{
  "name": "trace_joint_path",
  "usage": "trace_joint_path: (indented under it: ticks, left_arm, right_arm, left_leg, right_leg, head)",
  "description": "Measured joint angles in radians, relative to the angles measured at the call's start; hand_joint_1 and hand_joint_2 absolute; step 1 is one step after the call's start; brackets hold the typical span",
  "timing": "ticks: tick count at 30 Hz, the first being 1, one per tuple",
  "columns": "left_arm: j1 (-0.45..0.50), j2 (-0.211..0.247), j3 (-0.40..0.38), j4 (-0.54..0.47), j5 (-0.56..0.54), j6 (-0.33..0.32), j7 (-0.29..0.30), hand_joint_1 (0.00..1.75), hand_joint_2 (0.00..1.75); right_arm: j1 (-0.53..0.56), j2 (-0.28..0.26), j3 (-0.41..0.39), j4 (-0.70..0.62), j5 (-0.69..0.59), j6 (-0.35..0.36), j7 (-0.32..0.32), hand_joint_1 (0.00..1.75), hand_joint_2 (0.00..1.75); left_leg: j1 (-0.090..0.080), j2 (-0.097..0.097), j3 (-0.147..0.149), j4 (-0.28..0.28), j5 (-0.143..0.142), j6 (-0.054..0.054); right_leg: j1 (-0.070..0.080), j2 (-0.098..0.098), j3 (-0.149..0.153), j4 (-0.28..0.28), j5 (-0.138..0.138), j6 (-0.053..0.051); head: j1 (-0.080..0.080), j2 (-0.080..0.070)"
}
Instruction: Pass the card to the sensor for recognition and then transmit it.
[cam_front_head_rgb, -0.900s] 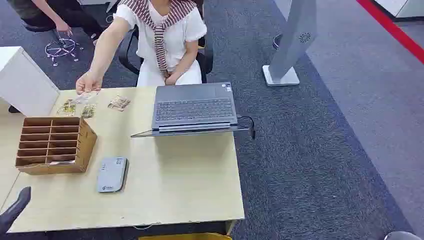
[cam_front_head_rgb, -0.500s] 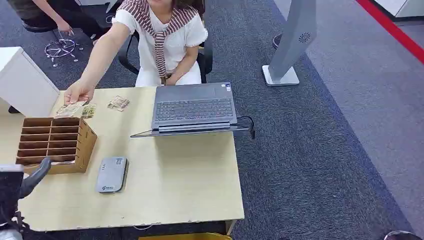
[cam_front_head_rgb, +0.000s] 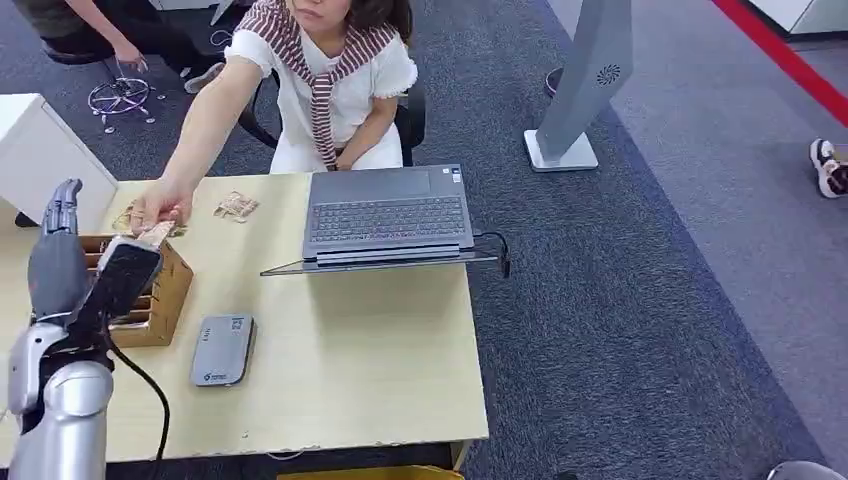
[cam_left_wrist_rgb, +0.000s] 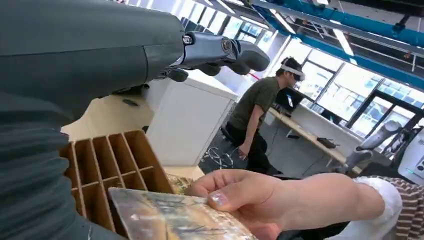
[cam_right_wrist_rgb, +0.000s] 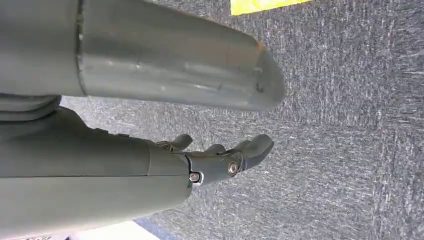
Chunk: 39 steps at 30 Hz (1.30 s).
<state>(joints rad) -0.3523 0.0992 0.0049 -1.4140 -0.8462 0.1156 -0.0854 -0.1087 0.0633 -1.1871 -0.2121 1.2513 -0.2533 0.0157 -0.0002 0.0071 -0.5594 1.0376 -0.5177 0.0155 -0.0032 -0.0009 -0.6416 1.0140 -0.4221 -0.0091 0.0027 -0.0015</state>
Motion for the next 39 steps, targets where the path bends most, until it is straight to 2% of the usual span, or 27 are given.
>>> trace_joint_path:
  ticks: [10, 16, 26, 39]
  left_arm:
    - [-0.191, 0.043, -0.166, 0.21, -0.193, 0.06, 0.096, 0.0, 1.75]
    - [-0.277, 0.065, -0.239, 0.31, -0.295, 0.091, 0.148, 0.0, 1.75]
    - [-0.318, 0.075, -0.28, 0.374, -0.309, 0.105, 0.16, 0.0, 1.75]
    - [-0.333, 0.074, -0.288, 0.413, -0.309, 0.113, 0.16, 0.0, 1.75]
  right_arm:
    - [-0.007, 0.0, 0.016, 0.003, 0.028, 0.007, 0.021, 0.0, 0.0]
    - [-0.008, 0.0, 0.02, 0.004, 0.042, 0.015, 0.035, 0.0, 0.0]
    - [-0.008, -0.004, 0.026, 0.005, 0.063, 0.021, 0.045, 0.0, 0.0]
    - [-0.007, -0.007, 0.04, 0.006, 0.063, 0.022, 0.048, 0.0, 0.0]
  left_leg:
    - [0.0, 0.0, 0.0, 0.0, 0.0, 0.0]
    - [0.0, 0.0, 0.0, 0.0, 0.001, -0.001]
    - [0.0, 0.0, 0.0, 0.0, 0.001, -0.001]
    - [0.0, 0.0, 0.0, 0.0, 0.001, -0.001]
  right_leg:
    - [0.0, 0.0, 0.0, 0.0, 0.0, 0.0]
    - [0.0, 0.0, 0.0, 0.001, 0.001, -0.001]
    - [0.0, 0.0, 0.0, 0.0, 0.001, -0.001]
    - [0.0, 0.0, 0.0, 0.001, 0.001, -0.001]
  head:
    - [0.0, 0.0]
    - [0.0, 0.0]
    - [0.0, 0.0]
    - [0.0, 0.0]
